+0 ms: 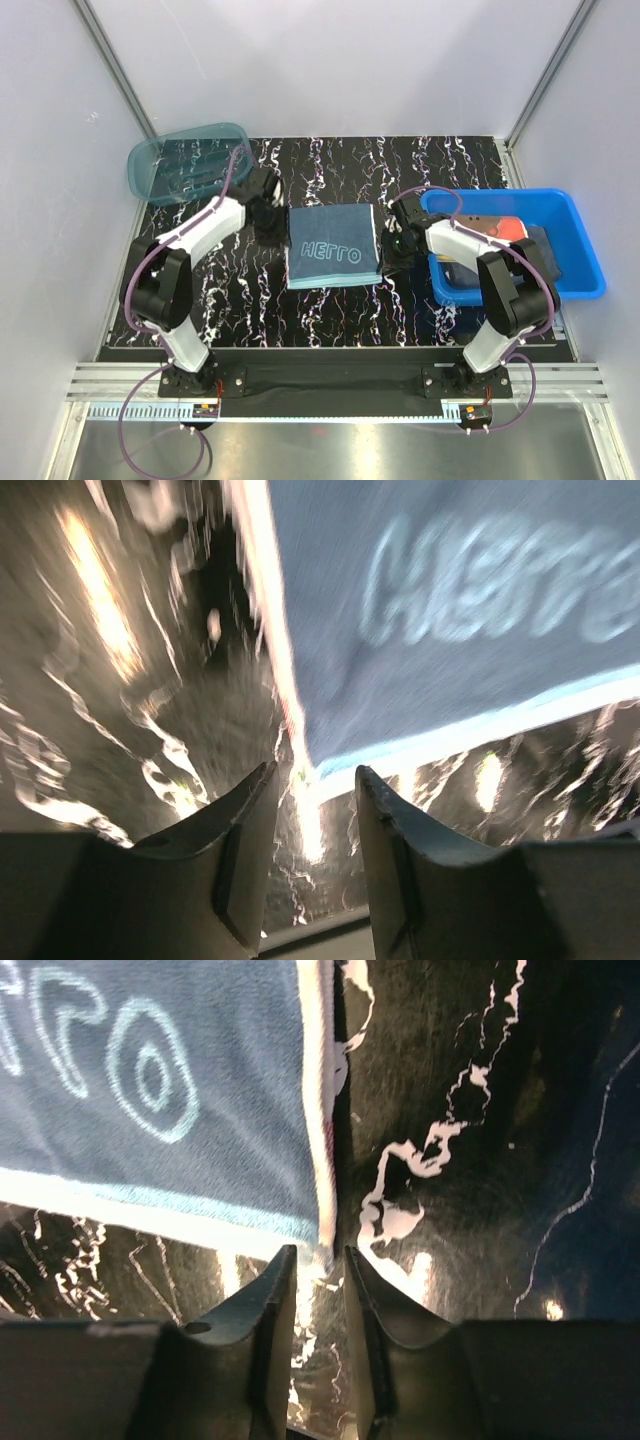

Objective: Fold and stack the towels
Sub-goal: Fold the towel

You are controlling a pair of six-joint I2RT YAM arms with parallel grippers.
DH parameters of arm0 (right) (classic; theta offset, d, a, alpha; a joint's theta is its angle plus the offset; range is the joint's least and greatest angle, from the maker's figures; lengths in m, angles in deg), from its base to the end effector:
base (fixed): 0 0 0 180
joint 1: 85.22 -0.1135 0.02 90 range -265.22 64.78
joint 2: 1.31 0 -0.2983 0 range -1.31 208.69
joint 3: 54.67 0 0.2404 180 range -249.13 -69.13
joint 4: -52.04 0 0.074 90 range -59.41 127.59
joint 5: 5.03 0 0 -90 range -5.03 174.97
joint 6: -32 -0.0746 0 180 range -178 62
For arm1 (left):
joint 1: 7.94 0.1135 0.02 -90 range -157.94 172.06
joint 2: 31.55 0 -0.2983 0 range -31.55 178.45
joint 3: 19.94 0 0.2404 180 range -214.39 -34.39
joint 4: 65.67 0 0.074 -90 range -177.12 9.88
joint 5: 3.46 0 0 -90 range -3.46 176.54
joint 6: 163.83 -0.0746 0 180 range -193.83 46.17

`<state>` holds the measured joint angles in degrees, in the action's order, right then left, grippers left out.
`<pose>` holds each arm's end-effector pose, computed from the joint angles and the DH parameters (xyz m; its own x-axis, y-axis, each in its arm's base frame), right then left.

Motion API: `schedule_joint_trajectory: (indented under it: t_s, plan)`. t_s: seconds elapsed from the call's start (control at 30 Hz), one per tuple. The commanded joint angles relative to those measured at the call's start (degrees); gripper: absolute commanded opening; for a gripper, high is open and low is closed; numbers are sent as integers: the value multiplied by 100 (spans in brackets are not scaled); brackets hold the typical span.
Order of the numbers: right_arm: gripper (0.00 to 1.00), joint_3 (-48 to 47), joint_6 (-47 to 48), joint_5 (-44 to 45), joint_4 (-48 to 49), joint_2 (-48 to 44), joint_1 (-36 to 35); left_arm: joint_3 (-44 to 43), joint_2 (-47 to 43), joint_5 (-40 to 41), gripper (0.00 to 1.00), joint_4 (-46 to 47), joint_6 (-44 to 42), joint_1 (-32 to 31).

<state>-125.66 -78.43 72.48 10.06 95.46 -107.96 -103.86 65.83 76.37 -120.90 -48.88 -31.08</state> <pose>0.2955 0.1414 0.1693 -0.9581 -0.0320 -0.2848 -0.1264 0.9390 0.3197 0.3127 -0.1480 0.2160 -0.9648 -0.0392 -0.2601 0.0428 0.9522 -0.3024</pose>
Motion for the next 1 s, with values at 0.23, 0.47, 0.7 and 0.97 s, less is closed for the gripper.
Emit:
schedule_joint_trajectory:
  t_s: [0.23, 0.47, 0.7, 0.97]
  plan:
    - [43, -1288, 749, -165, -534, 68, -11, -2717, 1685, -46, 39, -149, -1993, 564]
    - [54, -3579, 2507, -728, -1201, 1264, 77, -3590, 2671, -327, 40, -396, -2828, 766]
    - [55, -4874, 3975, -1413, -1693, 2571, 595, -4073, 3216, -670, 44, -343, -3083, 907]
    - [48, -6756, 4758, -2213, -3021, 4024, 947, -4759, 3928, -908, 44, -879, -3487, 925]
